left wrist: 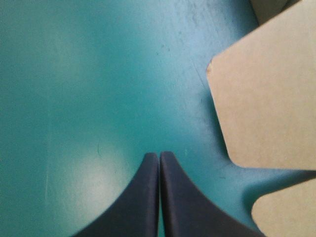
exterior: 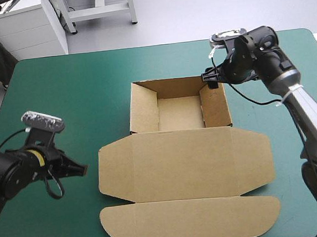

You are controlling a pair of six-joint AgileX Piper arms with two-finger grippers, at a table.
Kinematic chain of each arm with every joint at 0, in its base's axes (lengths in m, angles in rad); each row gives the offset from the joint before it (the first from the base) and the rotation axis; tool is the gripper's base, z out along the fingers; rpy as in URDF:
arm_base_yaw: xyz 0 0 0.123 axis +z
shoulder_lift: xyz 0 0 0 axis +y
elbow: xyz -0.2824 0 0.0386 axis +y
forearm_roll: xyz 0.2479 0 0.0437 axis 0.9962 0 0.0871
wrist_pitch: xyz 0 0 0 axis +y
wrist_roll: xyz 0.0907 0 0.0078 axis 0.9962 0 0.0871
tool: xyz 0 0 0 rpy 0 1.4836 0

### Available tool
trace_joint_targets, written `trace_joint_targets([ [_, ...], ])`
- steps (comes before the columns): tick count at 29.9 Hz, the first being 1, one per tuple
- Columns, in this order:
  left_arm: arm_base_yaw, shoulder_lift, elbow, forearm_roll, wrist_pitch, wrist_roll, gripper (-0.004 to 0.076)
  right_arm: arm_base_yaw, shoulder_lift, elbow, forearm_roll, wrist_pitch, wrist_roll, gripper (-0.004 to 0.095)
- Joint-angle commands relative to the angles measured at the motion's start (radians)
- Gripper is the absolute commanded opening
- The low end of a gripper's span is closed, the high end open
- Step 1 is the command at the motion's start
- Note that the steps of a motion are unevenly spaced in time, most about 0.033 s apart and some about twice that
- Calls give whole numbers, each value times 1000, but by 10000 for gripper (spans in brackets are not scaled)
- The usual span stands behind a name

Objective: Fold the box

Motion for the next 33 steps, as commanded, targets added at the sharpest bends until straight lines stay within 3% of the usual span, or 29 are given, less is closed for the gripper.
trace_joint_targets([
  [1,-4,-109,101,-4,-94,-24,-10,-15,20,-21,26,8,-5,854],
  [5,-4,-224,213,-21,-150,-26,-10,-55,76,-12,136,8,-5,854],
  [13,-4,-364,299,-18,-157,-26,-10,-58,109,82,137,-13,18,853],
  [22,-4,-394,305,15,-166,-12,-10,-58,109,134,189,-54,29,821],
  [26,-4,-394,305,20,-171,-12,-10,-58,109,134,195,-50,37,612],
  [31,-4,-394,305,20,-186,-12,-10,-58,109,134,195,-50,37,-29],
  [33,-4,-394,305,20,-187,-12,-10,-58,109,134,195,-54,38,-2],
])
